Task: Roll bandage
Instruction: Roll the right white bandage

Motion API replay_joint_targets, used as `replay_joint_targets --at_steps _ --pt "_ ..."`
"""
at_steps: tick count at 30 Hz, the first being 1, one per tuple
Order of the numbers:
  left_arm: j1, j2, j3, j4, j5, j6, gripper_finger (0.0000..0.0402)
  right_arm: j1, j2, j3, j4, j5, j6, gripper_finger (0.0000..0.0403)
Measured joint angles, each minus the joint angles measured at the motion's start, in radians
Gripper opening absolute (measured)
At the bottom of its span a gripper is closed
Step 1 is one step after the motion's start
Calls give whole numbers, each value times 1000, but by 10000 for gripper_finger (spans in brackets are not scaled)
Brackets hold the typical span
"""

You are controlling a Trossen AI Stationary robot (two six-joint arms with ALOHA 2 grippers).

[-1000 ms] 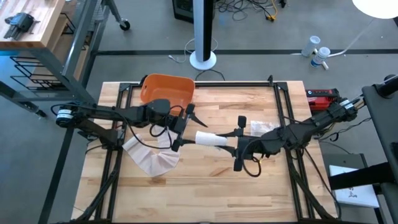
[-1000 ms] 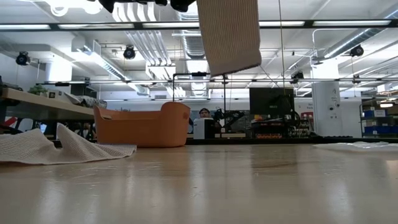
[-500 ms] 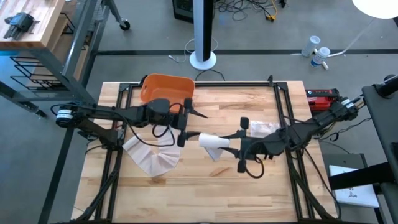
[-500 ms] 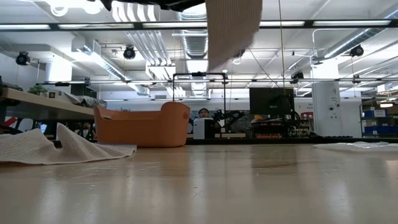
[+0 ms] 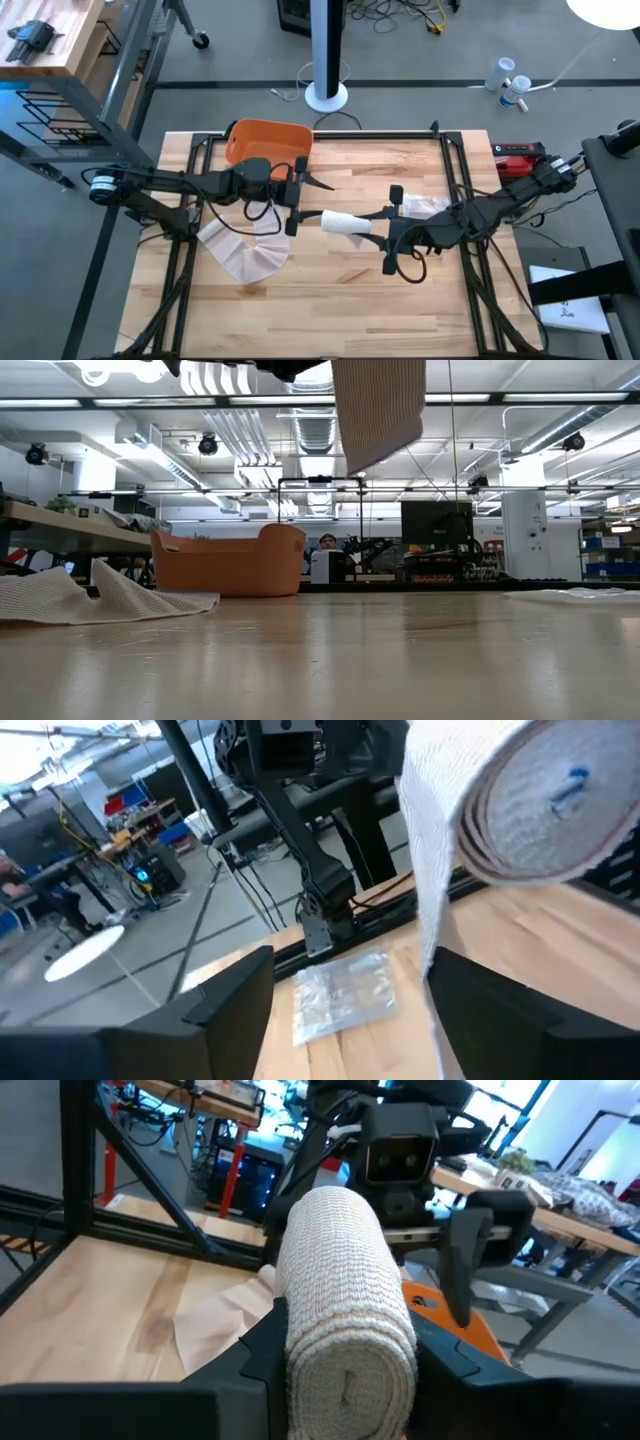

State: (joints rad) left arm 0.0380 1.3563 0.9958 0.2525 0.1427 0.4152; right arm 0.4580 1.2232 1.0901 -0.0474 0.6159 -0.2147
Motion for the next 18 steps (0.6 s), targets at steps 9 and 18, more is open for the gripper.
replay_joint_targets --at_steps 9,18 --pt "0 8 0 -3 129 -45 236 -2 15 0 60 15 -65 121" --pt "0 10 0 -16 303 -89 216 -105 17 -32 159 -155 -164 121"
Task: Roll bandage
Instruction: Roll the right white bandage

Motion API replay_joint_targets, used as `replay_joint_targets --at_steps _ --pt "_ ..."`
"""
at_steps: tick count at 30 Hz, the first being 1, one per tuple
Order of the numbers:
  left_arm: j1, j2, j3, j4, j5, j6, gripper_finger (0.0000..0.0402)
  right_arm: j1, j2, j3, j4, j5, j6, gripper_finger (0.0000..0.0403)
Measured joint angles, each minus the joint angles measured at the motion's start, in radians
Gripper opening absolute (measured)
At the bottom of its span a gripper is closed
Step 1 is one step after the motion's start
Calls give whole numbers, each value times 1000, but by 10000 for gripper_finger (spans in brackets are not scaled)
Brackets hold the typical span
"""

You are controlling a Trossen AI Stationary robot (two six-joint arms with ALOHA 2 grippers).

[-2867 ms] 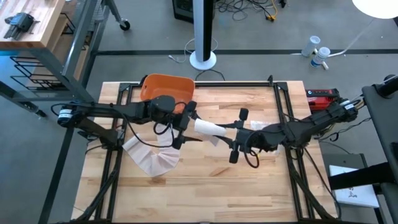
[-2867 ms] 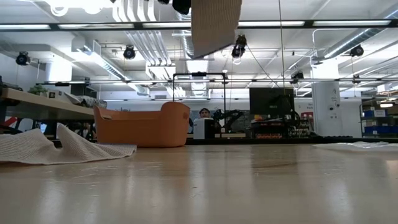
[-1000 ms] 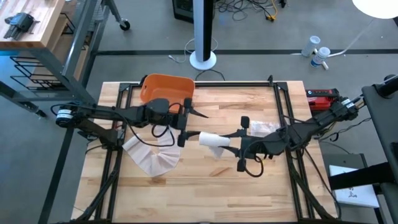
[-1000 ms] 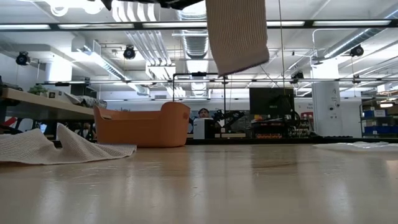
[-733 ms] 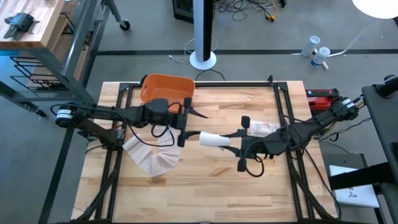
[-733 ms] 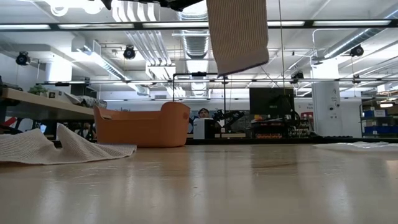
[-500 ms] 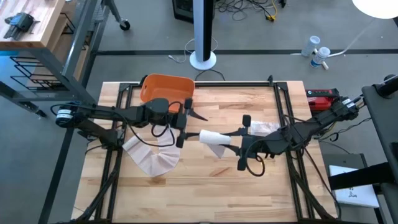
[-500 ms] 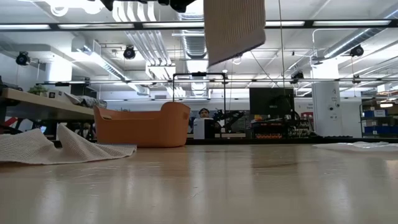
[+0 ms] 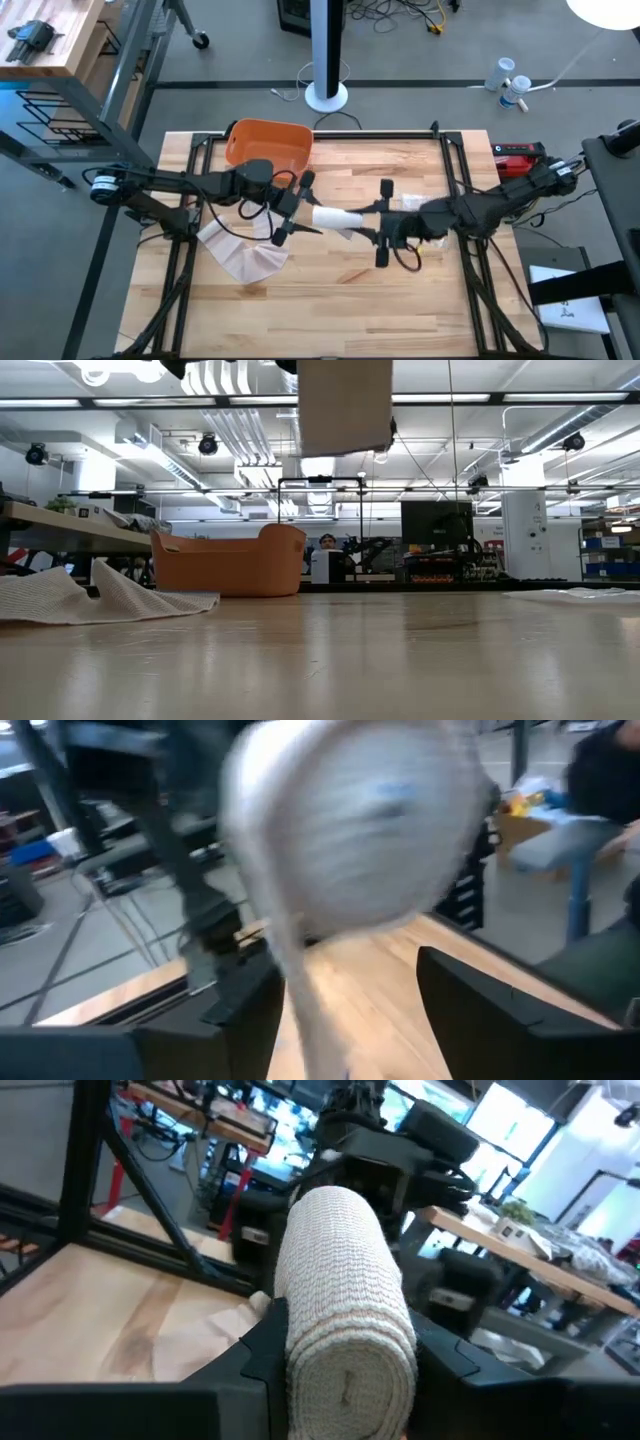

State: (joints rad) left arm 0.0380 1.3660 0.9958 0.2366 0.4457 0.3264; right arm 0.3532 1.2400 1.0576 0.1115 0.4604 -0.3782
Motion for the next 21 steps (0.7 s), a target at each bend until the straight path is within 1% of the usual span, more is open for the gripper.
replay_joint_targets --at_steps 2,5,9,13,17,21 --pt "0 -11 0 -6 7 -1 207 -27 -4 0 3 -28 2 121" --pt "0 -43 1 -44 7 -21 193 -34 -9 -11 0 -43 2 121" --pt "0 -60 1 -135 -37 -29 177 -36 -3 -16 2 -48 -8 121" --pt "0 -57 1 -138 -36 -52 167 -41 -1 -17 9 -41 -6 121" --pt "0 -35 1 -141 -42 -70 173 -39 -1 -18 3 -43 4 121" --pt "0 -30 1 -131 -84 -103 197 -47 -1 -20 1 -42 -2 121"
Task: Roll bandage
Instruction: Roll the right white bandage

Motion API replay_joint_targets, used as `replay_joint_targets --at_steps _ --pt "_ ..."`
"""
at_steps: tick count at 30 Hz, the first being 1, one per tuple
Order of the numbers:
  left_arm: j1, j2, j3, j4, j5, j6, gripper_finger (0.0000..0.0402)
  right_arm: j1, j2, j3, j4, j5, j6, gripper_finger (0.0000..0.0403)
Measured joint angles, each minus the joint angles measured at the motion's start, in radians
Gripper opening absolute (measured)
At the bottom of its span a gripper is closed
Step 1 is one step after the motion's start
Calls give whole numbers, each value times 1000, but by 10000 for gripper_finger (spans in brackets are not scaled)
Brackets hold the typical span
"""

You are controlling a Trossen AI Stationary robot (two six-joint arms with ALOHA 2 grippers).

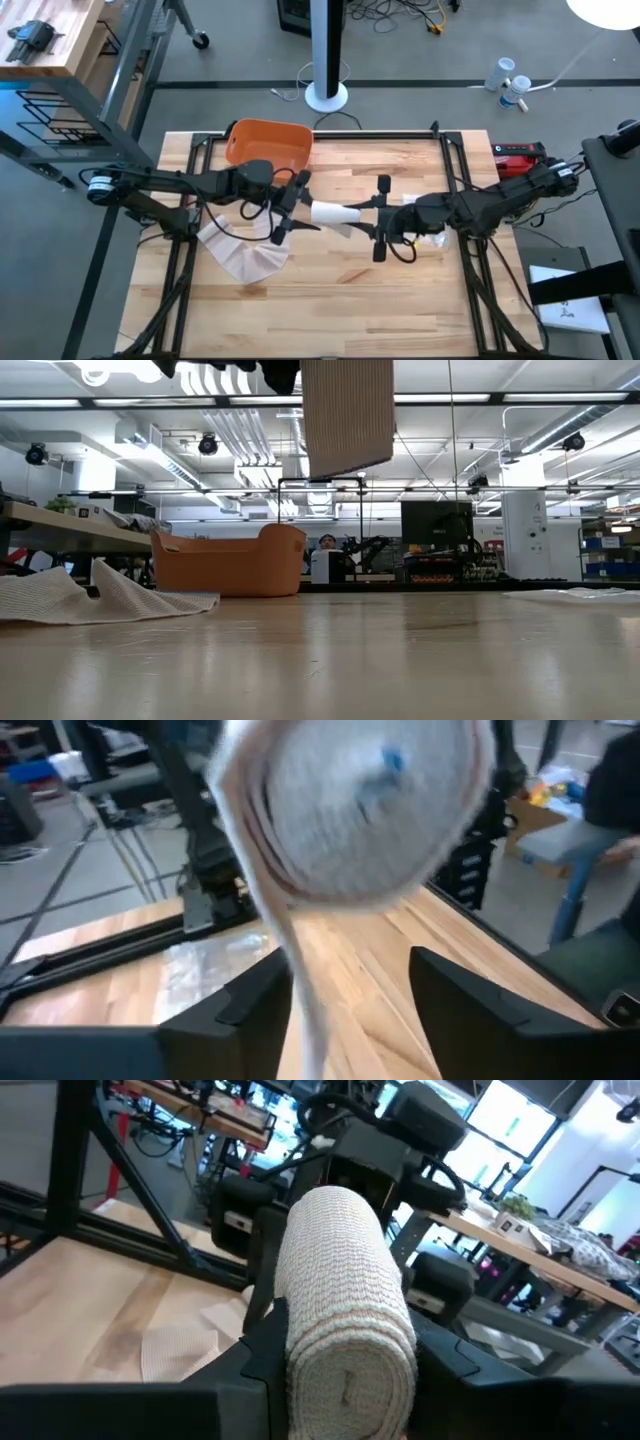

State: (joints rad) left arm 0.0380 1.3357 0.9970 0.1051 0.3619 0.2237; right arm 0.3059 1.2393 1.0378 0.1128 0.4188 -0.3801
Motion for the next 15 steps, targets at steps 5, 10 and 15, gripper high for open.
replay_joint_targets --at_steps 5,10,15 --pt "0 -4 0 -16 -25 -24 242 -15 8 -17 -10 0 10 121" --pt "0 -4 0 -39 -39 -18 284 -22 8 -20 -4 0 10 121" --pt "-5 -8 0 -113 -35 -12 295 -23 8 -20 -4 0 2 121"
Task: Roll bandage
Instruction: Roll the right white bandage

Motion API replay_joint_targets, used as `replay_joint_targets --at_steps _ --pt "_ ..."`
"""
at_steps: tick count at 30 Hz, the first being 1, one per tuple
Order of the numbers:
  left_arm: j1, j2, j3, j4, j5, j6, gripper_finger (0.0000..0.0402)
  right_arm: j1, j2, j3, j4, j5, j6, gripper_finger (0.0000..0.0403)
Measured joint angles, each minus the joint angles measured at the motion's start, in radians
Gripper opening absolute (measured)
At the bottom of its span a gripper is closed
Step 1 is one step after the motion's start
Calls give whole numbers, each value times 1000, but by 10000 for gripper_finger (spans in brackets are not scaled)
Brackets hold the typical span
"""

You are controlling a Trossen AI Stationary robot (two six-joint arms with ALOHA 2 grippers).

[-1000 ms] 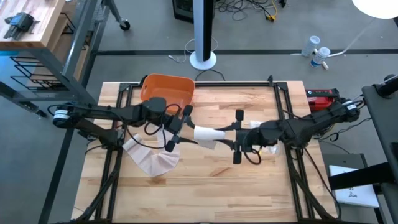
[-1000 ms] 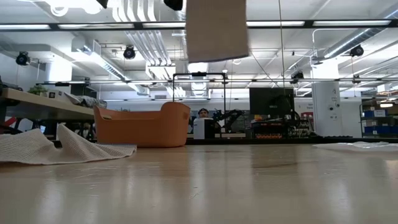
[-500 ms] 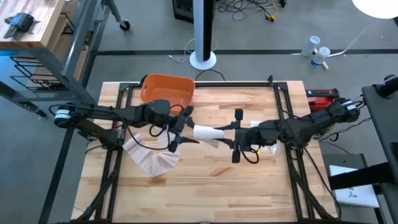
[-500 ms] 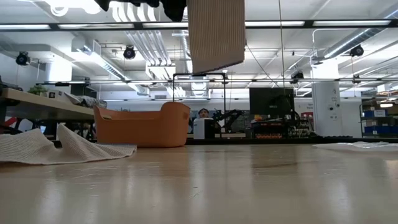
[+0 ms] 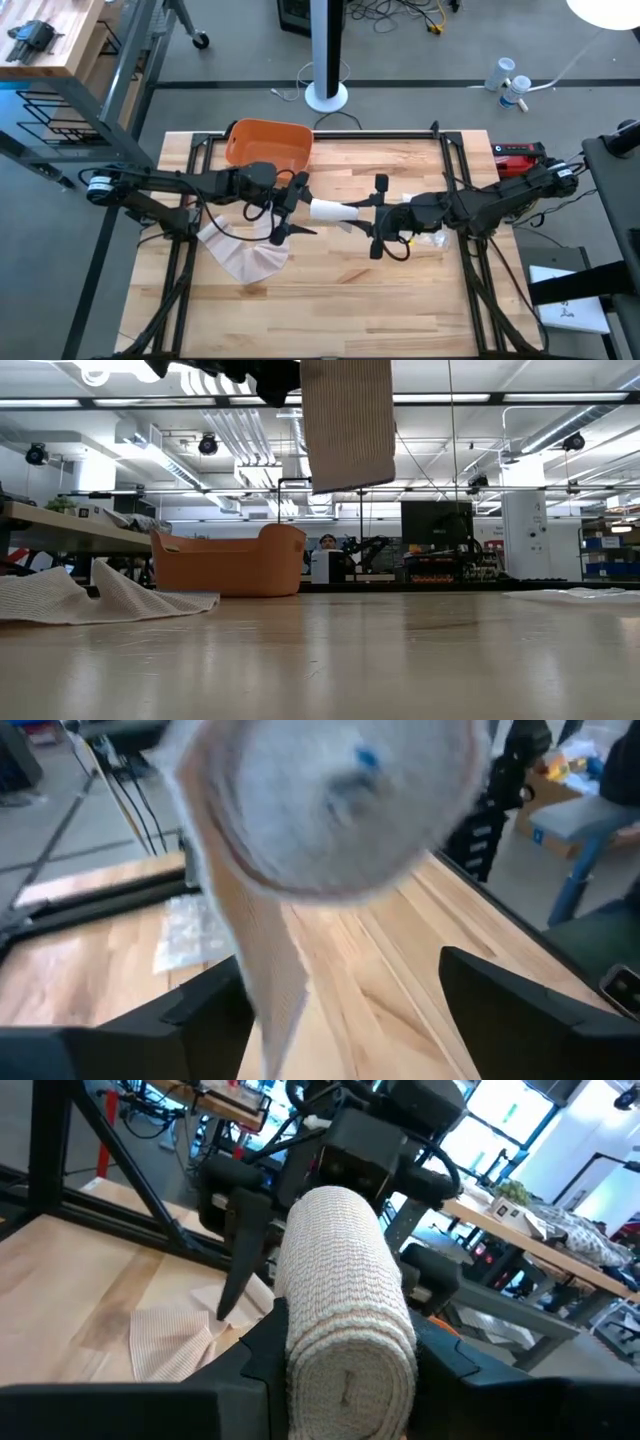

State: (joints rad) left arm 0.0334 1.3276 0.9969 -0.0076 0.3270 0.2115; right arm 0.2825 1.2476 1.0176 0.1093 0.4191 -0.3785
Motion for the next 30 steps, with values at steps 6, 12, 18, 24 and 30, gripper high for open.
replay_joint_targets --at_steps 6,12,18,24,30 --pt "0 -42 0 -37 -1 -42 269 0 0 0 36 -14 -42 121" --pt "-3 -45 0 -19 -2 -98 240 0 -1 0 60 -88 -55 121" --pt "-14 -3 -1 32 24 -91 224 -5 -1 0 74 -96 -58 121" --pt "-13 7 -1 87 24 -75 220 -3 -1 0 85 -180 -45 121" --pt "-13 7 -1 113 24 -52 234 -5 -1 0 76 -182 -40 121"
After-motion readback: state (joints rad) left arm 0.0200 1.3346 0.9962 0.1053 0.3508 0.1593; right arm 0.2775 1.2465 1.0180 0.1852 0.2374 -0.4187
